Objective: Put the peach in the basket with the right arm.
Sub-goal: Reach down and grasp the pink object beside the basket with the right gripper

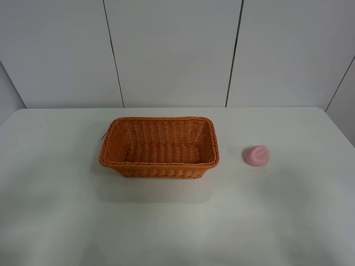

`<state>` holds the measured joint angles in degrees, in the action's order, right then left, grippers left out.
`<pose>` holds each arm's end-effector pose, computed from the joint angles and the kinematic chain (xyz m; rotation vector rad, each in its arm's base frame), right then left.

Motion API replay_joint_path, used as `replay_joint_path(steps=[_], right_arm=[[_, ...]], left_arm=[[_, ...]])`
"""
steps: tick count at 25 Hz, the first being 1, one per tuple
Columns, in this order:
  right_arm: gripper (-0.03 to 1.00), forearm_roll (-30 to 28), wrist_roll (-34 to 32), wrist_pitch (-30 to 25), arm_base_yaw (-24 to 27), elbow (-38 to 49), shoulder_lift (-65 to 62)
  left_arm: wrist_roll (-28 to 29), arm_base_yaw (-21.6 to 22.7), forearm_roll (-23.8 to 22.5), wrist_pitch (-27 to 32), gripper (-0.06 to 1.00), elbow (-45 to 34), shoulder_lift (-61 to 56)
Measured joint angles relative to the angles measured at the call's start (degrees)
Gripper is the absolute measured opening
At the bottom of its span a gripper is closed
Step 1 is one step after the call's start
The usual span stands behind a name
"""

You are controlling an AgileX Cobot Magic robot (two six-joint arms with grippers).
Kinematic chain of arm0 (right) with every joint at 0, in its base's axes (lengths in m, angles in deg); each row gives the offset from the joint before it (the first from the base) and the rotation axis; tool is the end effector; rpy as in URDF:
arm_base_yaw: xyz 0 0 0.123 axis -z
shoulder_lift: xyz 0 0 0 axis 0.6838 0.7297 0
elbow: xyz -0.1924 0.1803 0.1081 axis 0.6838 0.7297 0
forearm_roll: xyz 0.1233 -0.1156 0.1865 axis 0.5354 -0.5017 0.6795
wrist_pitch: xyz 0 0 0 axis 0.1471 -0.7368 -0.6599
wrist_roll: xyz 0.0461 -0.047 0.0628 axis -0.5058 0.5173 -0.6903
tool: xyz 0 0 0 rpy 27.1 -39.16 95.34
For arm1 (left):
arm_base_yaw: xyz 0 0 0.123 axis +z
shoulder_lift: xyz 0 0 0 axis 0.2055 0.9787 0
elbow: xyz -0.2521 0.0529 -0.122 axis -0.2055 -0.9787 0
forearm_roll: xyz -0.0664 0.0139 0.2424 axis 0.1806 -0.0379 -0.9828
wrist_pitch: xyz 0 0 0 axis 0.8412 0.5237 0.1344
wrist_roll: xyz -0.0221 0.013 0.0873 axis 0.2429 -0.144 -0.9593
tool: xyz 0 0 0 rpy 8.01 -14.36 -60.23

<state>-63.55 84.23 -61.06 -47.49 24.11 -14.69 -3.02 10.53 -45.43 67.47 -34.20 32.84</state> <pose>-0.0033 0.0005 0.2775 -0.0636 2.0183 0.0675 -0.0047 -0.0018 0.2763 0.0757 2.0351 -0.0102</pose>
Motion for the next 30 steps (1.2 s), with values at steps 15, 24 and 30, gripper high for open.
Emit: replay_joint_path(steps=[15, 24, 30], right_arm=[[0.69, 0.24, 0.0, 0.0, 0.0, -2.1, 6.4], [0.69, 0.41, 0.0, 0.6, 0.0, -14.51, 38.76], [0.69, 0.52, 0.0, 1.21, 0.0, -25.36, 62.65]], left_arm=[[0.0, 0.0, 0.0, 0.0, 0.99, 0.0, 0.0], [0.0, 0.0, 0.0, 0.0, 0.99, 0.0, 0.0], [0.0, 0.0, 0.0, 0.0, 0.99, 0.0, 0.0]])
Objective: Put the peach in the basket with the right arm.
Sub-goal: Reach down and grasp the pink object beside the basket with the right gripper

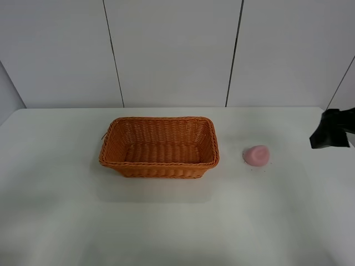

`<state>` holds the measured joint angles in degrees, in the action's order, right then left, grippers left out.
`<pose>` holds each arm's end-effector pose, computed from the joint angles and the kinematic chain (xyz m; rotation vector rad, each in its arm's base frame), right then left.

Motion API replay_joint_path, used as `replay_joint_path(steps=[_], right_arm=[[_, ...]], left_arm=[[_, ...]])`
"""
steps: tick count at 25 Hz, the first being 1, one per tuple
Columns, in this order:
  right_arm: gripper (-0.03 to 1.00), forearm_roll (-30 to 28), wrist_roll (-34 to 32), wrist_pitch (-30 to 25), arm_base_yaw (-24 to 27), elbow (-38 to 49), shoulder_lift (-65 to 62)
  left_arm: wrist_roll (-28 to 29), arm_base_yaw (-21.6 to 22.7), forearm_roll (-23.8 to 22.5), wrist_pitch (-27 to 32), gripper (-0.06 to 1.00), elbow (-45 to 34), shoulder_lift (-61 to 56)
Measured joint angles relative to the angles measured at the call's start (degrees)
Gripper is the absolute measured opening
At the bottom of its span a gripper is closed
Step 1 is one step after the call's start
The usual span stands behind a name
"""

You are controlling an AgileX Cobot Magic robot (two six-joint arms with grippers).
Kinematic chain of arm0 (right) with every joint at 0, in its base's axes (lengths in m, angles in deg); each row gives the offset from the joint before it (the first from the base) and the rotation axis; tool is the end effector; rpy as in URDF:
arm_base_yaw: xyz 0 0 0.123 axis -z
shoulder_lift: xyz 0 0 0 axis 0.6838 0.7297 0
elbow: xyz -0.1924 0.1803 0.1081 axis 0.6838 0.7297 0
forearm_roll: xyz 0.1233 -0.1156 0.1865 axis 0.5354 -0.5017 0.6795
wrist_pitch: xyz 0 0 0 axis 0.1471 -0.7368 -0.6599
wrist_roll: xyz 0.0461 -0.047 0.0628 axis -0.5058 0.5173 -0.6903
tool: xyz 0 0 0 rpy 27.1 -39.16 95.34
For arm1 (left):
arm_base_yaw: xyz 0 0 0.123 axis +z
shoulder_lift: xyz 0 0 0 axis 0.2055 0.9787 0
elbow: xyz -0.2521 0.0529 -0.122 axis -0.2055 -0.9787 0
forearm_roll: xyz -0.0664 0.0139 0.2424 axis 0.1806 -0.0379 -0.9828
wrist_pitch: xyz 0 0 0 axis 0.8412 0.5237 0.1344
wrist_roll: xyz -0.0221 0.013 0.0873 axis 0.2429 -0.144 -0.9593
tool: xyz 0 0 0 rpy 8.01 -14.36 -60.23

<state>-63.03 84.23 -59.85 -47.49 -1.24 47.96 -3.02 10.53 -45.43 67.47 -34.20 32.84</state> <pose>0.1977 0.0164 0.3158 -0.0754 2.6482 0.0534 -0.0047 -0.0018 0.2763 0.0757 2.0351 -0.0102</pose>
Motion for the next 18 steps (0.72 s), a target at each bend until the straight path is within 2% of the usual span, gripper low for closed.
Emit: replay_joint_path(steps=[5, 9, 14, 18], right_arm=[[0.69, 0.12, 0.29, -0.09, 0.0, -10.82, 18.89], [0.69, 0.12, 1.3, -2.29, 0.0, -20.62, 32.06], [0.69, 0.17, 1.35, -3.51, -0.05, -31.83, 43.67], [0.69, 0.17, 1.55, -3.7, -0.95, -37.3, 49.18]], left_arm=[[0.0, 0.0, 0.0, 0.0, 0.99, 0.0, 0.0], [0.0, 0.0, 0.0, 0.0, 0.99, 0.0, 0.0], [0.0, 0.0, 0.0, 0.0, 0.99, 0.0, 0.0], [0.0, 0.0, 0.0, 0.0, 0.99, 0.0, 0.0]])
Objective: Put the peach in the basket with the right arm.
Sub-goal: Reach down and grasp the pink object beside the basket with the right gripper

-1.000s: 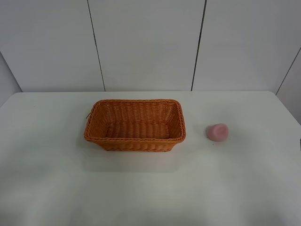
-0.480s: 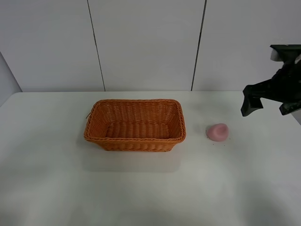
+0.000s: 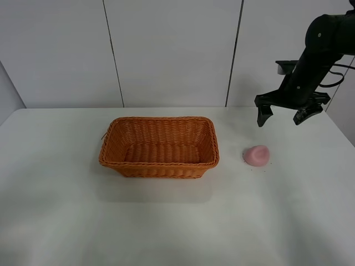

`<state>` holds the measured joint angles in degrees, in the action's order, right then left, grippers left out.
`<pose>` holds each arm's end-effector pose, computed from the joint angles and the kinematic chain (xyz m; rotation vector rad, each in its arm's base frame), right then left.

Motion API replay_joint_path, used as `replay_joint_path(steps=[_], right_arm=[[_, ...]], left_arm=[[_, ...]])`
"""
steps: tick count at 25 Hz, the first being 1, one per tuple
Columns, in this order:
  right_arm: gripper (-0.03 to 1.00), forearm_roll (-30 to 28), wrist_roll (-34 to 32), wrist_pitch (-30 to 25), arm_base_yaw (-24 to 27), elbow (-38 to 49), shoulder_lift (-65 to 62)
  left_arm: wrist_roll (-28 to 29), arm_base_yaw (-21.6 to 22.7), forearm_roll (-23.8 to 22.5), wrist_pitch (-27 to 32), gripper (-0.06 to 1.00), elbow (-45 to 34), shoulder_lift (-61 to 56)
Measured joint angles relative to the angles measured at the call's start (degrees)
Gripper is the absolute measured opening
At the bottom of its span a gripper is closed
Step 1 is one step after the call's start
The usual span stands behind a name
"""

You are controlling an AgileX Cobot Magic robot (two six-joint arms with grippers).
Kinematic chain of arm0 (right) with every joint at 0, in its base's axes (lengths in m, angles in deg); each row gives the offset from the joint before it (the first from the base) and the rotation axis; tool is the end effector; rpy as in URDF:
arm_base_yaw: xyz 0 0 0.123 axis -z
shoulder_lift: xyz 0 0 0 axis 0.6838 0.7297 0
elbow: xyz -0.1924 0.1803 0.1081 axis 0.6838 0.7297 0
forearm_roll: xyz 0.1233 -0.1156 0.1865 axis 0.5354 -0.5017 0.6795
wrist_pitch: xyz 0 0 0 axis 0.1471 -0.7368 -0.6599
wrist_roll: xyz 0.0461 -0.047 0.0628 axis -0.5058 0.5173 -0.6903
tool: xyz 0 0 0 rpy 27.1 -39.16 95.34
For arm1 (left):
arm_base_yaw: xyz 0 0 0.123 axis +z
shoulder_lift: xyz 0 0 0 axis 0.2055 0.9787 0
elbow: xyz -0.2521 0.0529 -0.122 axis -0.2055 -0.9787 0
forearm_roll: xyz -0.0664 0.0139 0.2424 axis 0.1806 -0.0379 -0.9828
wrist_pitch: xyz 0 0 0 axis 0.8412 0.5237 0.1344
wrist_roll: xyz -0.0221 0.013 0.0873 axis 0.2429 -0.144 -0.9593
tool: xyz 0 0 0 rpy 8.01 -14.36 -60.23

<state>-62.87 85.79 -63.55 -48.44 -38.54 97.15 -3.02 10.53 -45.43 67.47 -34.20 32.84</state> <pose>0.4053 0.0393 0.2353 -0.1439 2.9177 0.0414 -0.0047 -0.0018 0.2763 0.0757 2.0351 -0.0102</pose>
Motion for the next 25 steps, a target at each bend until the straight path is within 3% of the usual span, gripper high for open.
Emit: replay_joint_path(steps=[11, 25], right_arm=[[0.69, 0.43, 0.22, 0.38, -1.06, -0.76, 6.57], [0.69, 2.72, 0.33, 6.61, -1.06, -0.76, 15.23]], left_arm=[[0.0, 0.0, 0.0, 0.0, 0.99, 0.0, 0.0], [0.0, 0.0, 0.0, 0.0, 0.99, 0.0, 0.0]])
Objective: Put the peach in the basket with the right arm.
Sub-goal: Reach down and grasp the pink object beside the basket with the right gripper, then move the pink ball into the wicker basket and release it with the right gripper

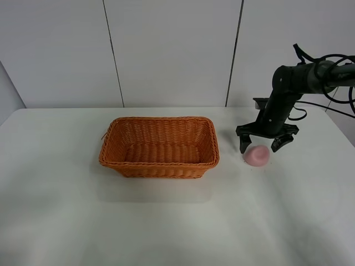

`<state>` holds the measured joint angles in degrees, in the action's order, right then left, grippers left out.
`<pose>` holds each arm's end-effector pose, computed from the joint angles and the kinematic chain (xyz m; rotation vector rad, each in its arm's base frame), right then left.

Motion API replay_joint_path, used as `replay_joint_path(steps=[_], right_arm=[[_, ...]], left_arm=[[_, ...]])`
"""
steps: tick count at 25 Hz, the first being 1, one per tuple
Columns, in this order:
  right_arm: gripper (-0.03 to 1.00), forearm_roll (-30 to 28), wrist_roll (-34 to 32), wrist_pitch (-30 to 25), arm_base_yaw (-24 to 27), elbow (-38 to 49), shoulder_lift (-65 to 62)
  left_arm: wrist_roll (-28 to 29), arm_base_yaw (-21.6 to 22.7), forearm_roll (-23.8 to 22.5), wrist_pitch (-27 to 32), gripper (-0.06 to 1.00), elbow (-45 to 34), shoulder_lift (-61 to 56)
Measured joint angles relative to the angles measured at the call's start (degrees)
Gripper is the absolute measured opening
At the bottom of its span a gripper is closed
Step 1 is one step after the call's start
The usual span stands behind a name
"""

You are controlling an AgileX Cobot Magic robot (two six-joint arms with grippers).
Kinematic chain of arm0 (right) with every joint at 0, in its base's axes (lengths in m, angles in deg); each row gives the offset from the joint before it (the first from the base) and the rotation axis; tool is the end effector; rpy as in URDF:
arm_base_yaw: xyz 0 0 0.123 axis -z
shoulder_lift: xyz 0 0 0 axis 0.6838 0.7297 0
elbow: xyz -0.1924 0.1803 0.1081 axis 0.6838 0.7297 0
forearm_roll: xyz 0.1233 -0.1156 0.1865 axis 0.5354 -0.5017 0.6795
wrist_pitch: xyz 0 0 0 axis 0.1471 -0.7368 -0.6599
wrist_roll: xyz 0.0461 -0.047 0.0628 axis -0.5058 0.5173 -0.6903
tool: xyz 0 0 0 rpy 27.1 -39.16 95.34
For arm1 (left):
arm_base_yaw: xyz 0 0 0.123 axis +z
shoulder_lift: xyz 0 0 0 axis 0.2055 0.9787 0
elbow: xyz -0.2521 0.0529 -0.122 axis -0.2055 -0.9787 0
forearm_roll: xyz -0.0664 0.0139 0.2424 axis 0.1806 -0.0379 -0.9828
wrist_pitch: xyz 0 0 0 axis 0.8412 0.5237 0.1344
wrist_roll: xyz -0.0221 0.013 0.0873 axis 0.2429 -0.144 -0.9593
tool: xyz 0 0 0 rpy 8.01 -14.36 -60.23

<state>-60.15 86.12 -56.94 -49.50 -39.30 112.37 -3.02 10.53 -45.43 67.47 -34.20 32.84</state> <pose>0.4323 0.0533 0.1278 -0.1433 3.0556 0.0941 -0.0047 -0.0018 0.2763 0.0757 2.0351 -0.0102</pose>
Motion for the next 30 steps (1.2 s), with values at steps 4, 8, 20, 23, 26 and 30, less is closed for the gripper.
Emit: replay_joint_path(steps=[4, 8, 20, 23, 26, 30], right_arm=[[0.69, 0.0, -0.78, 1.14, 0.0, 0.0, 1.18], [0.69, 0.0, -1.14, 1.28, 0.0, 0.0, 1.81], [0.36, 0.09, -1.14, -0.42, 0.0, -0.6, 3.05], [0.07, 0.09, -1.14, -2.32, 0.0, -2.57, 2.88], [0.0, 0.09, -1.14, -4.1, 0.0, -5.02, 2.57], [0.0, 0.04, -1.14, -6.96, 0.0, -10.24, 0.73]], left_arm=[[0.0, 0.0, 0.0, 0.0, 0.99, 0.0, 0.0], [0.0, 0.0, 0.0, 0.0, 0.99, 0.0, 0.0], [0.0, 0.0, 0.0, 0.0, 0.99, 0.0, 0.0], [0.0, 0.0, 0.0, 0.0, 0.99, 0.0, 0.0], [0.0, 0.0, 0.0, 0.0, 0.99, 0.0, 0.0], [0.0, 0.0, 0.0, 0.0, 0.99, 0.0, 0.0]])
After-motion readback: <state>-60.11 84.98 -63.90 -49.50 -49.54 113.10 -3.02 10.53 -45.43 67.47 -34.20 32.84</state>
